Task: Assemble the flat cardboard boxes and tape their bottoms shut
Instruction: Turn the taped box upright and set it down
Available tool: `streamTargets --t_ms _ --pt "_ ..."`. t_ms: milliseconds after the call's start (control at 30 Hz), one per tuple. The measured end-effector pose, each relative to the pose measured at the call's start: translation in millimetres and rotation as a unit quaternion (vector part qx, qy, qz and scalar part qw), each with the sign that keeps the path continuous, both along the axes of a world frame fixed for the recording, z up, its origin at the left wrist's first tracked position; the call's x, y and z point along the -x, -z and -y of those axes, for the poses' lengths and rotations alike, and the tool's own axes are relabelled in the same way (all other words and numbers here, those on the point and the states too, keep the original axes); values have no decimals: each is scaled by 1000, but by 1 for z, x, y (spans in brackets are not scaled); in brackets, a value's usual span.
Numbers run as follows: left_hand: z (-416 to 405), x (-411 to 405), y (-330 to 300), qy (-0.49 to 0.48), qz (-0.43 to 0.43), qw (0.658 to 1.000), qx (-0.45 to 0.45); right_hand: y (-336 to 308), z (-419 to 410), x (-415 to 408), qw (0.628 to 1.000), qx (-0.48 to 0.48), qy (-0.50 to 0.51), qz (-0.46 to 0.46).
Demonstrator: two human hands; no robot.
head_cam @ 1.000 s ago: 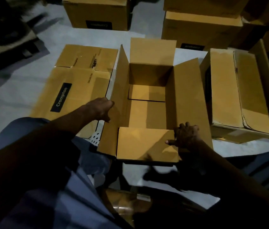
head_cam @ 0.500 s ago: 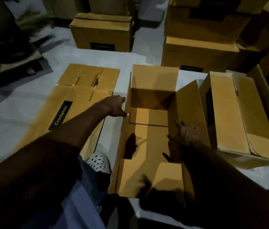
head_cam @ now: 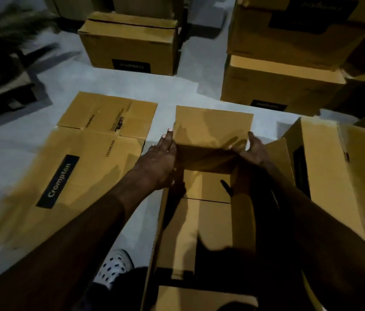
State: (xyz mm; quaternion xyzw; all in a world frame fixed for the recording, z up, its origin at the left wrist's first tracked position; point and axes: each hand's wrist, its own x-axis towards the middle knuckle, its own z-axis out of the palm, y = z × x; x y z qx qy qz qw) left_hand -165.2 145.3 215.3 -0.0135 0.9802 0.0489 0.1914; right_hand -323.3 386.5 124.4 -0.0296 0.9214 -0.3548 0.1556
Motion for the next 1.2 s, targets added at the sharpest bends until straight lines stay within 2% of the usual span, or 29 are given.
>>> streamTargets --t_ms 67,200,300,333,400,467,500,533,567,600,633,667,867,1033,1100,1200 --pt "12 4 4 -5 9 1000 4 -3 8 15 1000 16 9 -6" --pt "19 4 9 3 40 999 6 5 5 28 988 128 86 17" --pt "25 7 10 -7 49 999 0 -9 -1 10 936 292 197 21" --pt "27 9 9 -10 53 999 -4 -13 -5 0 918 341 202 21" --pt "29 11 8 -13 65 998 -8 -5 -14 -19 911 371 172 48" --pt "30 11 7 -16 69 997 -8 9 -17 -35 945 294 118 83" --pt "30 10 6 -18 72 997 -6 20 -18 -39 970 221 68 78" --pt "30 9 6 -20 71 997 -5 30 -20 -40 991 117 -30 64" --pt "30 9 5 -23 69 997 -6 37 -20 -40 990 -14 -132 52" --pt "31 8 6 -21 67 997 -6 46 -20 -40 966 -151 -208 30" --pt "31 7 6 -20 66 998 -7 50 -18 -43 933 -247 -262 5" --pt "31 5 7 -18 64 998 -9 55 -18 -45 912 -289 -291 -17" --pt "24 -9 4 3 52 998 -25 39 -17 -68 898 -346 -250 -108" --pt "18 -34 1 17 67 996 -53 -6 -48 -109 912 -348 -121 -179" --pt "18 -45 -1 -3 81 994 -66 -19 -66 -133 932 -311 -62 -175" --pt "17 -66 1 -58 109 986 -116 -30 -85 -169 976 -194 50 -81"
